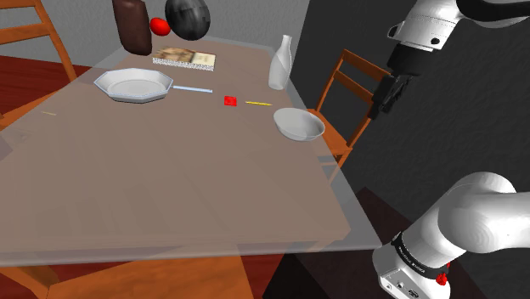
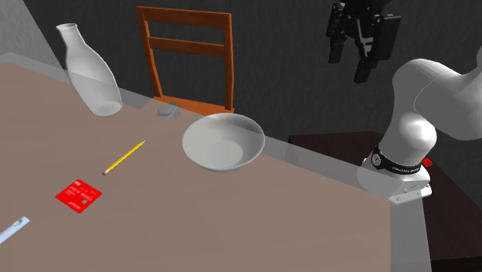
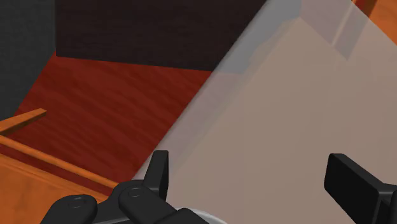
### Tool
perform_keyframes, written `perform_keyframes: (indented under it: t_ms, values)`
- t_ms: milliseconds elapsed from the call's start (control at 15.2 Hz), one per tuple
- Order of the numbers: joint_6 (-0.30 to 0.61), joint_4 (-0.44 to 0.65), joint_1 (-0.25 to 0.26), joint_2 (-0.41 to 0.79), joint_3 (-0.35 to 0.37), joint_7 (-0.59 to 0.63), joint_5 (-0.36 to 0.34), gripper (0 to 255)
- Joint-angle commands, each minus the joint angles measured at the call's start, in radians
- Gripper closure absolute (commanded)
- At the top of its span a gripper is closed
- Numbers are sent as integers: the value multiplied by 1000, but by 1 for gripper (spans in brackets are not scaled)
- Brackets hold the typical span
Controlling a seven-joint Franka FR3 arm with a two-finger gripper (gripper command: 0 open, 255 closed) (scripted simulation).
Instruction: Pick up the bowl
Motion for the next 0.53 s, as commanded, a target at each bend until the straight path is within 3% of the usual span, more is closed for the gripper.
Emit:
perform_keyframes:
  t_ms: [0, 462]
  values:
    - [0, 0, 0, 0, 0, 0, 0, 0]
    - [160, 48, -6, 242, -146, -176, 39, 0]
